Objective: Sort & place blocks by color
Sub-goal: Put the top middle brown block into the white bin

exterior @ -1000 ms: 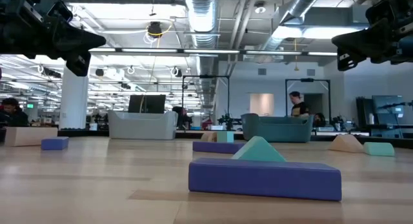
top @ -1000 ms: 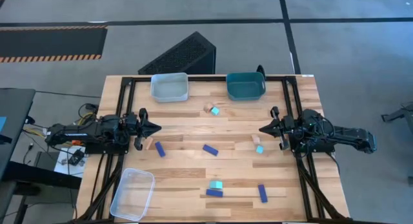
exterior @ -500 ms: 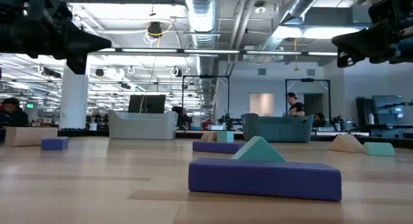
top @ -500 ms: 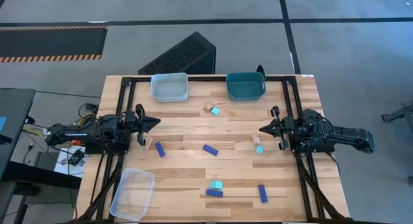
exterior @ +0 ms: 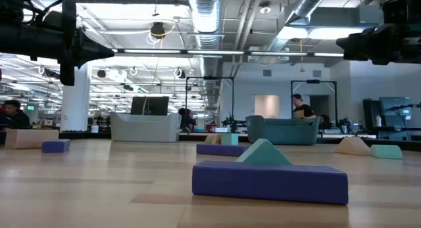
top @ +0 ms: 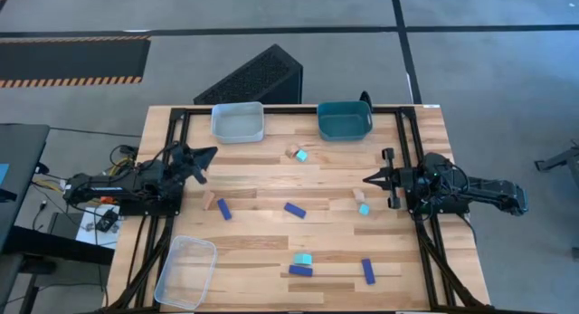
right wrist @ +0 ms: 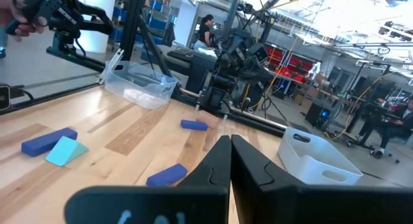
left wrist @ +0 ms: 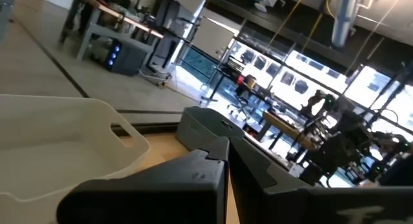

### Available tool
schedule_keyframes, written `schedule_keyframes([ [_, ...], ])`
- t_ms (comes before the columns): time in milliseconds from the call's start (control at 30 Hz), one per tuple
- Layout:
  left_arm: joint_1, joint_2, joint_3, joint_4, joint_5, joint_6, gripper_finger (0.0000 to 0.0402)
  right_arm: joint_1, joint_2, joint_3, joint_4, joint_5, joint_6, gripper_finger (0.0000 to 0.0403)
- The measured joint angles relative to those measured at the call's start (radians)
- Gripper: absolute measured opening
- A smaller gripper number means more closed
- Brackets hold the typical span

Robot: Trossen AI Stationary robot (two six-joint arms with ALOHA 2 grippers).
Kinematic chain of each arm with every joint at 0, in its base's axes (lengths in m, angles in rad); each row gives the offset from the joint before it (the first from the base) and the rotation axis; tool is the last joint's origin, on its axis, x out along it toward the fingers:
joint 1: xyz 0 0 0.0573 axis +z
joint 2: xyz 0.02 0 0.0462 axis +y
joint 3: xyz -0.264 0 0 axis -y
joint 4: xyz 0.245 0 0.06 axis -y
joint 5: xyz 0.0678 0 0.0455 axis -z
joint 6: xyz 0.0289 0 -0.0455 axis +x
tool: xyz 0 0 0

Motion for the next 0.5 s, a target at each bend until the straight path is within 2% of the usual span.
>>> schedule_keyframes([
  [300,0.000,0.000,0.000,0.008,-0.024,-0.123,0.0000,0.001,0.000,-0.001,0.023,0.002,0.091,0.0021],
  [367,-0.001,0.000,0.000,0.009,-0.053,-0.200,0.0000,0.001,0.000,-0.001,0.041,0.002,0.143,0.0021],
  [500,0.000,0.000,0.000,-0.006,-0.151,-0.469,0.0000,0.001,0.000,-0.001,0.078,0.009,0.294,0.0021],
])
